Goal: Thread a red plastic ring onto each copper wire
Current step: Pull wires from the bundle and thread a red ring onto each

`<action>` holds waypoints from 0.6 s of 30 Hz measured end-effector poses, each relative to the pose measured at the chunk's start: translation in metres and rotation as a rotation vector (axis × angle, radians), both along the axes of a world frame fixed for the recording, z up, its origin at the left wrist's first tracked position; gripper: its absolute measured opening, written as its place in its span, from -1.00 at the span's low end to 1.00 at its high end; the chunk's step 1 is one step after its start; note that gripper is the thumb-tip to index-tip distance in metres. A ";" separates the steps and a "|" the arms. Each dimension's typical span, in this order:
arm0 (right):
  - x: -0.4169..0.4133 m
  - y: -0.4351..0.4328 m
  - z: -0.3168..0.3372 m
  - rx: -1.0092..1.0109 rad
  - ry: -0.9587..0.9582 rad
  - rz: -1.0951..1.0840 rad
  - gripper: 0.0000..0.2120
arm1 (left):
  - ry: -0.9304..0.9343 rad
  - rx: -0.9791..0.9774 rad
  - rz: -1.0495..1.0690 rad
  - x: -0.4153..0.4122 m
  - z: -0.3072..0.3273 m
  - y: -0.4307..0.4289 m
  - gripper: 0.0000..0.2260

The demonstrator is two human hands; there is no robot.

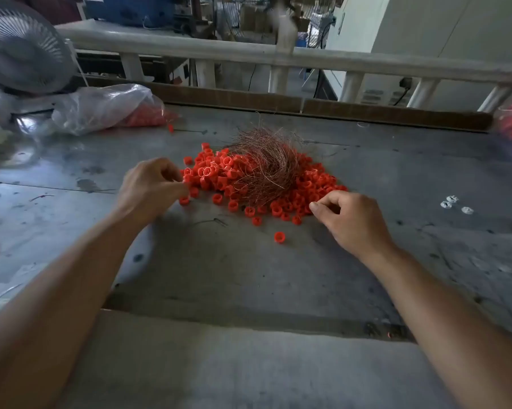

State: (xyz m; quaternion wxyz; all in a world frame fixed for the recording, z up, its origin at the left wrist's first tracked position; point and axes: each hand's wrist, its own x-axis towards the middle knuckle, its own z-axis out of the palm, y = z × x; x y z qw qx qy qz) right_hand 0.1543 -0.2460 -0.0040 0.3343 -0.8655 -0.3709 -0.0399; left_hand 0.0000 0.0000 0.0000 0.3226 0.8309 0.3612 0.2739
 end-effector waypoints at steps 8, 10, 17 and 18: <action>0.002 0.002 -0.001 -0.052 -0.029 -0.012 -0.83 | 0.225 0.043 -0.069 -0.004 -0.005 0.005 -0.84; 0.002 0.003 -0.001 -0.055 -0.032 -0.009 -0.83 | 0.153 0.068 -0.044 -0.005 0.001 0.001 -0.84; 0.001 0.002 -0.001 -0.015 -0.021 0.000 -0.86 | -0.151 -0.410 -0.763 -0.012 0.015 -0.065 -0.84; -0.001 0.002 -0.001 0.051 -0.019 -0.001 -0.88 | -0.103 -0.406 -0.811 -0.011 0.013 -0.071 -0.86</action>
